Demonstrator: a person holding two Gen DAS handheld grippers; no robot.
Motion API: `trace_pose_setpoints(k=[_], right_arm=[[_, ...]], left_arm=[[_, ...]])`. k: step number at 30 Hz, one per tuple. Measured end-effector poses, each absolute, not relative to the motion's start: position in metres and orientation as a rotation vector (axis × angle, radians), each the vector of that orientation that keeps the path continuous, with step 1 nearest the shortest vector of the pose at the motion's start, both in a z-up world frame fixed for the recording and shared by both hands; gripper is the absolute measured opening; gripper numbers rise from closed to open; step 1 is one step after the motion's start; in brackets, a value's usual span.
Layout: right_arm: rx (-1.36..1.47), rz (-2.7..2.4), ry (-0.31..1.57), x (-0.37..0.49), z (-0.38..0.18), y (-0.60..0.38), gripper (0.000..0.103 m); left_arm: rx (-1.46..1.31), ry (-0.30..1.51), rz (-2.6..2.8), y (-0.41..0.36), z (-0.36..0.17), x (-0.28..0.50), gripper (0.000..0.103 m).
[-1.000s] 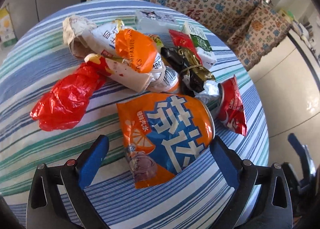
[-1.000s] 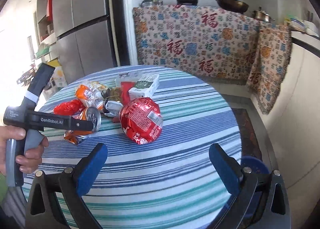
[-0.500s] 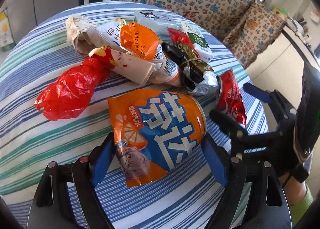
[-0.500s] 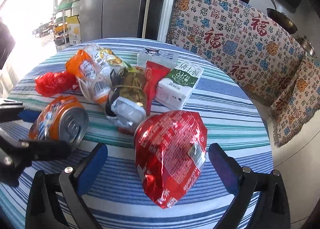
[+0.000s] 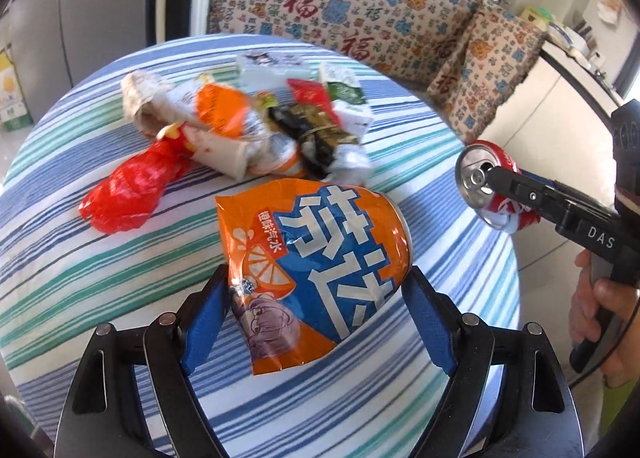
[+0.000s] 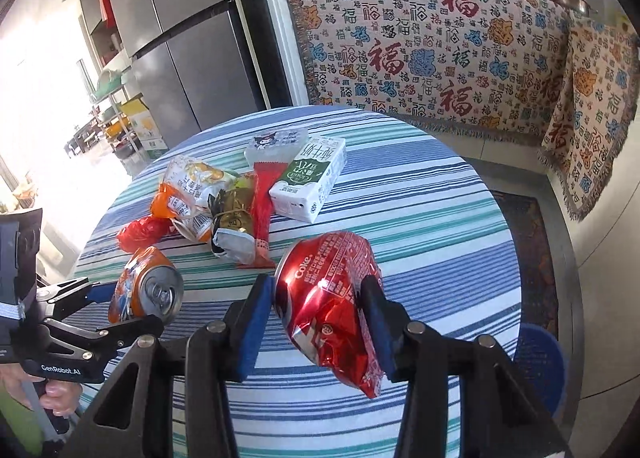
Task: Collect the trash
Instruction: 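Grasp the Fanta can with the left tool while the right tool grasps the Coke can, then carry both cans over the blue wastebasket and open both tools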
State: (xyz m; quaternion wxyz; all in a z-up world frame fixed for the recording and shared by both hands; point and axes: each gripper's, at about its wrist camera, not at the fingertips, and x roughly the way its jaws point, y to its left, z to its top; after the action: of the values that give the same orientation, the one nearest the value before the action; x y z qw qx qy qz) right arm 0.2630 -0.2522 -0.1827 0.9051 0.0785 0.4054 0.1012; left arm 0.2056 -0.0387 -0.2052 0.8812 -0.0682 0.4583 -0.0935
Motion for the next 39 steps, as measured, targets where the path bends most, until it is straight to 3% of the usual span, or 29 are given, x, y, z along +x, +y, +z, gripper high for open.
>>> trace_pose_setpoints(k=[15,23,39], right_arm=[[0.365,0.170,0.798,0.236,-0.171,-0.333,0.046],[0.435,0.050,0.754,0.214,-0.167,-0.416,0.046],[0.684,-0.148,0.755,0.199,-0.238,-0.582,0.046]], left_arm=[[-0.091,0.943,-0.317,-0.125,-0.190,0.220,0.085],[-0.008,0.917,-0.439,-0.219,-0.175,0.237,0.085],[0.070,0.976,-0.620,-0.397,-0.228,0.291,0.085]])
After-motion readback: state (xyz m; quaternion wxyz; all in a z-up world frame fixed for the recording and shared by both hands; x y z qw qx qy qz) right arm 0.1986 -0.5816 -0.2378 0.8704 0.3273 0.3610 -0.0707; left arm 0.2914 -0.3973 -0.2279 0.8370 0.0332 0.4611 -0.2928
